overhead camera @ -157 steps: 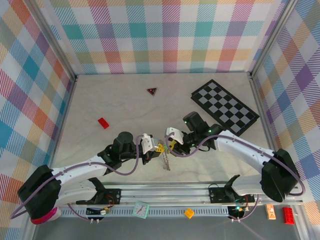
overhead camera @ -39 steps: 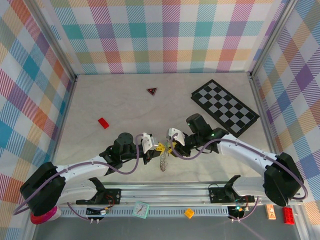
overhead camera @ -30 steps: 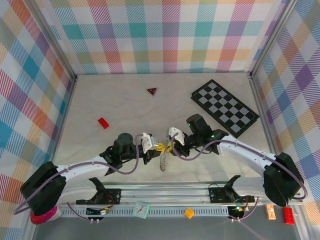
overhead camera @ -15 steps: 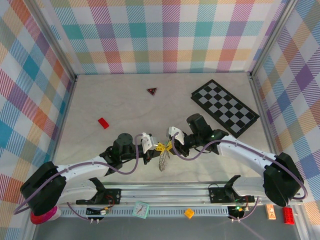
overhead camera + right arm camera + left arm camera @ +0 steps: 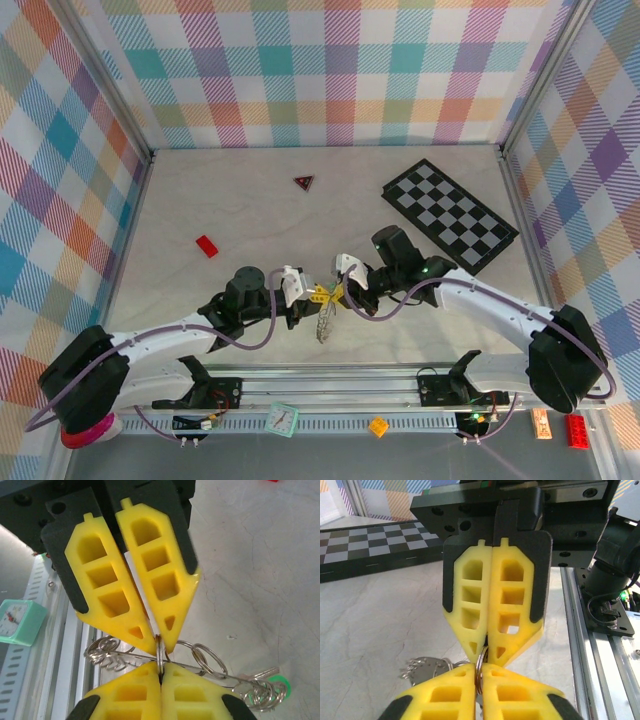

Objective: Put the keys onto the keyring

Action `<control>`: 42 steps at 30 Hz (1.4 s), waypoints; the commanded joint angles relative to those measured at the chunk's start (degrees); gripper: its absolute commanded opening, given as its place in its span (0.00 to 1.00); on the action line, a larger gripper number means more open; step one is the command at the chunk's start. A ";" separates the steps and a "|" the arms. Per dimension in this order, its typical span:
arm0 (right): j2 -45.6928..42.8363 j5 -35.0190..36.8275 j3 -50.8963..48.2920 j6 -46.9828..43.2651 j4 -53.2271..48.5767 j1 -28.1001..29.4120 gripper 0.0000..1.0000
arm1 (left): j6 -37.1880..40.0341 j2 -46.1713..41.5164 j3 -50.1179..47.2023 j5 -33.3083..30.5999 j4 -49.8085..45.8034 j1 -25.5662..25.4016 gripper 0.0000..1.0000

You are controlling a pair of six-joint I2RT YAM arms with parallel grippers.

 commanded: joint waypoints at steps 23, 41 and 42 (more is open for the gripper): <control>7.81 11.63 18.00 -14.72 -22.91 7.49 0.00 | 4.74 0.12 6.16 2.93 -10.65 -0.11 0.15; -3.85 -2.08 -1.95 1.57 2.82 -0.70 0.30 | -3.22 1.10 -1.91 2.90 9.64 -0.03 0.00; -3.79 -2.02 -2.51 1.92 3.65 -0.70 0.30 | -3.71 1.33 -2.34 2.85 11.12 0.03 0.00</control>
